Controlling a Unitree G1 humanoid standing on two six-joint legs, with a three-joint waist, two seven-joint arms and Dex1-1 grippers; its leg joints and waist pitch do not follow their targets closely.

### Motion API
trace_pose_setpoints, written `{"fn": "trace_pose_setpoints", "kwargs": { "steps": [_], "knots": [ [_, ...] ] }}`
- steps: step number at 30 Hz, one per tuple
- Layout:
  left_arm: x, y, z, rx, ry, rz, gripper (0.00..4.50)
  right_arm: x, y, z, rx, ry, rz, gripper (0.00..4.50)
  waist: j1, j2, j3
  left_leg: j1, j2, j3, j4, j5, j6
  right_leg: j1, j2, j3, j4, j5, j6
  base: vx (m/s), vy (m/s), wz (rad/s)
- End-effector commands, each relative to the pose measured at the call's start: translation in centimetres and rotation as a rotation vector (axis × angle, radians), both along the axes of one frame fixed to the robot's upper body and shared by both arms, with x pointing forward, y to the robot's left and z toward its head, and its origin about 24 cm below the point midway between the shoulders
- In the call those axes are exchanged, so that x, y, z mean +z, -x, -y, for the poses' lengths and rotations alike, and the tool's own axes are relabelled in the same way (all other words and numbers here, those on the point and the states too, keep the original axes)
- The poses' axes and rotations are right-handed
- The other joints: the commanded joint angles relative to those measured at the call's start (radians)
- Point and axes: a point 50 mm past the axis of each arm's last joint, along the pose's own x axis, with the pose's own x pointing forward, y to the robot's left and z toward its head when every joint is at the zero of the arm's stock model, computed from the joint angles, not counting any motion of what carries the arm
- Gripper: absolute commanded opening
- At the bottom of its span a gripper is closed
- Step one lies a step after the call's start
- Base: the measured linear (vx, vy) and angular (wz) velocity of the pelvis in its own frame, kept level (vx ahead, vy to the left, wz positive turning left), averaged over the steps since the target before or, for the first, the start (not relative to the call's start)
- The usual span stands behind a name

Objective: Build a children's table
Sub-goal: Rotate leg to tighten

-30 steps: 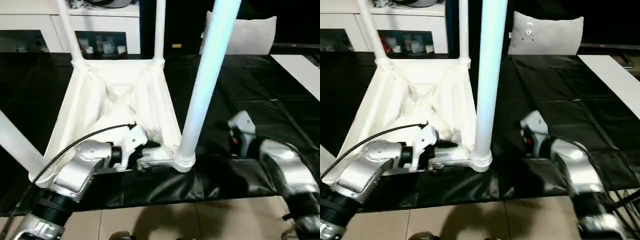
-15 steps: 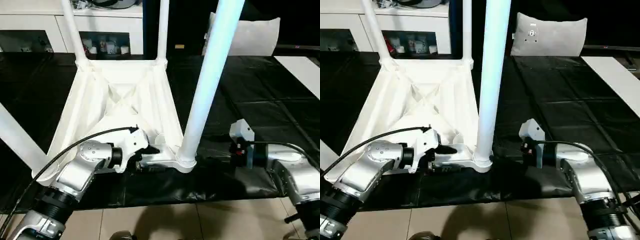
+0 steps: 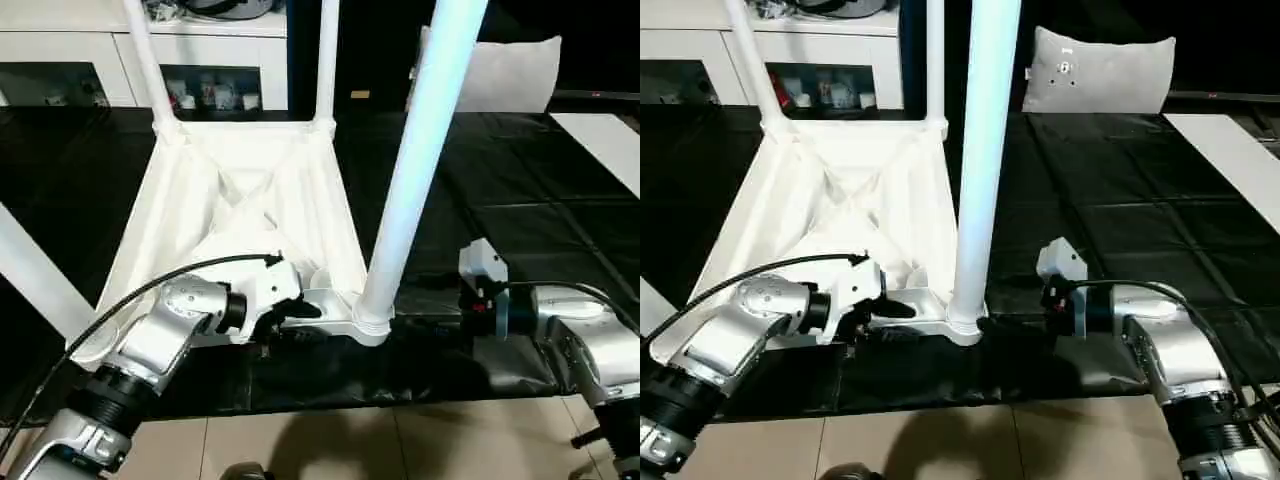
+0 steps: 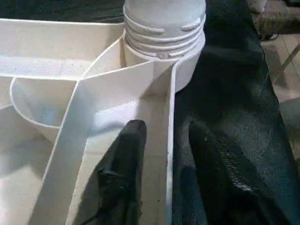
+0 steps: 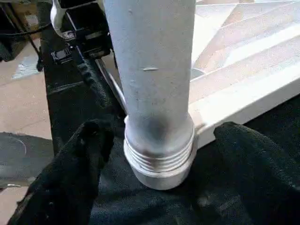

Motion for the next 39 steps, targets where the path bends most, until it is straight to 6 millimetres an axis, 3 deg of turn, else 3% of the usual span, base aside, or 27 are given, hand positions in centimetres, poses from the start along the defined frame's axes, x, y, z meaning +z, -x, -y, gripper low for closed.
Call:
{"fn": "trace_pose_setpoints", "kwargs": {
  "steps": [1, 7, 8, 18, 20, 21, 24, 30, 39],
  "knots": [
    [-0.8, 0.1, -0.4, 0.001, -0.053, -0.024, 1.37, 0.5, -0.2, -0.6, 0.026, -0.016, 0.013, 3.66, 0.005, -0.005, -0.069, 0.007, 0.083, -0.049, -0.065, -0.112, 0.072, 0.052, -0.130, 0.082, -0.092, -0.390, 0.003, 0.000, 0.000, 0.00],
    [-0.9, 0.1, -0.5, -0.007, -0.078, -0.026, 1.03, 0.5, -0.7, -1.4, 0.045, -0.025, 0.017, 3.25, 0.005, -0.002, -0.071, 0.008, 0.086, -0.050, -0.066, -0.112, 0.068, 0.051, -0.131, 0.082, -0.093, -0.398, 0.010, 0.000, 0.000, 0.00],
    [-0.9, 0.1, -0.5, -0.009, -0.080, -0.027, 0.81, 0.4, -0.8, -1.6, 0.048, -0.022, 0.023, 3.20, 0.004, -0.002, -0.071, 0.008, 0.084, -0.050, -0.066, -0.112, 0.068, 0.051, -0.131, 0.082, -0.092, -0.396, 0.006, 0.000, 0.000, 0.00],
    [-0.7, 0.1, -0.4, -0.043, -0.068, -0.013, 0.06, 0.1, -1.8, -2.7, 0.057, -0.020, 0.036, 3.19, 0.005, 0.000, -0.072, 0.008, 0.087, -0.051, -0.067, -0.115, 0.062, 0.051, -0.134, 0.083, -0.089, -0.392, 0.000, 0.000, 0.000, 0.00],
    [-0.7, 0.1, -0.4, -0.044, -0.064, -0.015, 0.06, 0.0, -1.9, -2.9, 0.065, -0.029, 0.015, 3.19, 0.004, 0.000, -0.075, 0.008, 0.089, -0.051, -0.066, -0.103, 0.064, 0.051, -0.134, 0.085, -0.084, -0.363, -0.011, 0.000, 0.000, 0.00],
    [-0.7, 0.1, -0.4, -0.043, -0.064, -0.015, 0.00, 0.0, -1.9, -2.9, 0.068, -0.033, 0.006, 2.90, 0.005, 0.001, -0.075, 0.007, 0.089, -0.050, -0.066, -0.100, 0.067, 0.052, -0.134, 0.086, -0.083, -0.351, -0.017, 0.000, 0.000, 0.00],
    [-0.8, 0.1, -0.4, -0.041, -0.065, -0.015, 0.00, -0.1, -1.9, -3.0, 0.077, -0.048, -0.020, 2.72, 0.006, 0.000, -0.075, 0.006, 0.090, -0.050, -0.065, -0.096, 0.070, 0.053, -0.133, 0.087, -0.079, -0.335, -0.025, 0.000, 0.000, 0.00],
    [-0.9, 0.1, -0.6, -0.038, -0.069, -0.023, 0.00, -0.3, -1.8, -2.9, 0.087, -0.057, -0.056, 2.14, 0.005, 0.000, -0.074, 0.007, 0.088, -0.049, -0.065, -0.103, 0.063, 0.052, -0.135, 0.086, -0.085, -0.367, -0.012, 0.000, 0.000, 0.00],
    [-0.7, -0.1, 0.4, 0.006, -0.028, -0.059, 0.00, -1.5, -1.3, -3.7, 0.039, -0.047, -0.103, 1.98, 0.006, 0.002, -0.074, 0.009, 0.090, -0.050, -0.067, -0.101, 0.060, 0.051, -0.134, 0.086, -0.084, -0.365, -0.014, 0.000, 0.000, 0.00]
  ]
}}
